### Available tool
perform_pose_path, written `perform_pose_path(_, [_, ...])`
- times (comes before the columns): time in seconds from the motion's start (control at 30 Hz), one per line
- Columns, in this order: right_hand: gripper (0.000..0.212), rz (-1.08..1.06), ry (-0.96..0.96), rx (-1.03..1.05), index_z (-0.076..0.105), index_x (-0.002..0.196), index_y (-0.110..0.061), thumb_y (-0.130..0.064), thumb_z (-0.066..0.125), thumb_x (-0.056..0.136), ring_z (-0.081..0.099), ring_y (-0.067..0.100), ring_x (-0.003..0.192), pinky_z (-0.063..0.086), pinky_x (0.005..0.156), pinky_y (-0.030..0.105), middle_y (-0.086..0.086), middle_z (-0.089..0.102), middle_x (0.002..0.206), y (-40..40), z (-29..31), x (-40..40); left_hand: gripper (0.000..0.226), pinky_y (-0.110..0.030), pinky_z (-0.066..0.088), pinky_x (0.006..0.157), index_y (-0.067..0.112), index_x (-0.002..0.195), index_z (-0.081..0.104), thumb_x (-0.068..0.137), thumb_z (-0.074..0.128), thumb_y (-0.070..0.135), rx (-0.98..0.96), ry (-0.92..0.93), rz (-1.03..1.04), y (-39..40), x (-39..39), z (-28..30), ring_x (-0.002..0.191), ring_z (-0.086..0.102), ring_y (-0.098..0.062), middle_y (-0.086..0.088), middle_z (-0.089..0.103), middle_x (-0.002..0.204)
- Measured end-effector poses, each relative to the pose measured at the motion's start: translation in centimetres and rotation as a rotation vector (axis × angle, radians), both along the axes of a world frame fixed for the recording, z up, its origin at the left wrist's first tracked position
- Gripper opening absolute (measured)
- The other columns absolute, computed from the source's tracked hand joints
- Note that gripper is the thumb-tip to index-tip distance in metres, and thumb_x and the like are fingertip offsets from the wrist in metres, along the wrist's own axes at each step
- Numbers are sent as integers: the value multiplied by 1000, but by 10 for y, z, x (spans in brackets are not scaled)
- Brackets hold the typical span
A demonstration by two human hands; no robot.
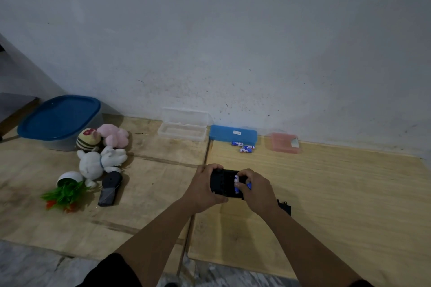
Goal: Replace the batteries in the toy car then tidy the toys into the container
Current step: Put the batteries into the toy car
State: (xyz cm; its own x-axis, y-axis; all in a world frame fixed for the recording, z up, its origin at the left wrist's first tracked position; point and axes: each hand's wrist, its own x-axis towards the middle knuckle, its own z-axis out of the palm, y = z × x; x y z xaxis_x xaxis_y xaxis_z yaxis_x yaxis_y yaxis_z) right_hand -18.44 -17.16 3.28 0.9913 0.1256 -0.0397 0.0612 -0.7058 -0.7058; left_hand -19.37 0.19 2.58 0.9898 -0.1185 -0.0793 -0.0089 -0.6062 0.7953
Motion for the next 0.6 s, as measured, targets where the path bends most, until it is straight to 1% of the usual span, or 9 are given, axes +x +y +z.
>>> perform_pose_path(0.03, [19,11,7,-7,59,106,-14,-21,60,88,54,18,83,45,71,28,5,62,96,-1,1,0,83,-10,39,85,23,127,43,58,86,15,2,-1,-1,0,0,1,104,47,-10,4,36,118])
perform_pose_path(0.1, [18,25,32,-28,57,104,-14,-21,61,88,54,20,82,47,69,30,5,59,94,-1,3,2,83,-7,39,83,23,127,43,57,86,15,7,-8,-10,-2,1,2,104,48,-10,4,36,118])
perform_pose_path(0.17, [16,25,60,-56,54,99,-15,-23,61,88,53,20,81,43,65,28,5,54,94,-1,7,5,82,-4,38,80,24,127,43,57,86,15,12,-11,-17,-4,1,3,104,48,-9,5,36,118])
perform_pose_path(0.23, [13,23,89,-76,49,93,-19,-25,59,89,49,19,80,38,64,25,5,47,95,-1,9,9,82,-4,39,80,24,127,43,58,86,15,18,-11,-23,-5,1,4,103,48,-9,5,35,118])
perform_pose_path(0.3, [14,24,119,-76,46,90,-20,-27,59,89,48,19,80,38,66,25,5,43,96,-1,10,10,81,-1,39,76,23,127,43,58,86,15,21,-5,-28,-7,1,3,102,47,-7,6,34,118])
perform_pose_path(0.37, [16,12,130,-60,45,90,-20,-28,59,89,48,19,81,39,63,22,5,42,98,-2,9,9,82,2,39,71,22,128,43,59,86,15,16,4,-26,-8,-1,3,101,46,-6,6,34,117])
perform_pose_path(0.47, [19,7,87,-33,45,88,-18,-28,60,88,47,16,78,34,57,13,3,41,95,-1,9,5,82,0,39,74,22,128,43,59,86,15,9,17,-11,-9,-4,0,103,46,-7,4,35,120])
perform_pose_path(0.53, [20,31,57,-12,43,86,-18,-27,61,88,49,15,76,35,56,15,1,46,90,0,8,2,82,-4,39,80,21,129,42,59,86,16,6,17,-6,-9,-6,0,104,46,-8,2,36,122])
perform_pose_path(0.6, [22,43,53,17,41,87,-18,-25,62,87,54,17,75,41,56,18,-1,53,84,0,5,-1,84,-6,38,81,21,131,42,59,86,17,5,13,-18,-9,-7,1,104,46,-8,1,37,123])
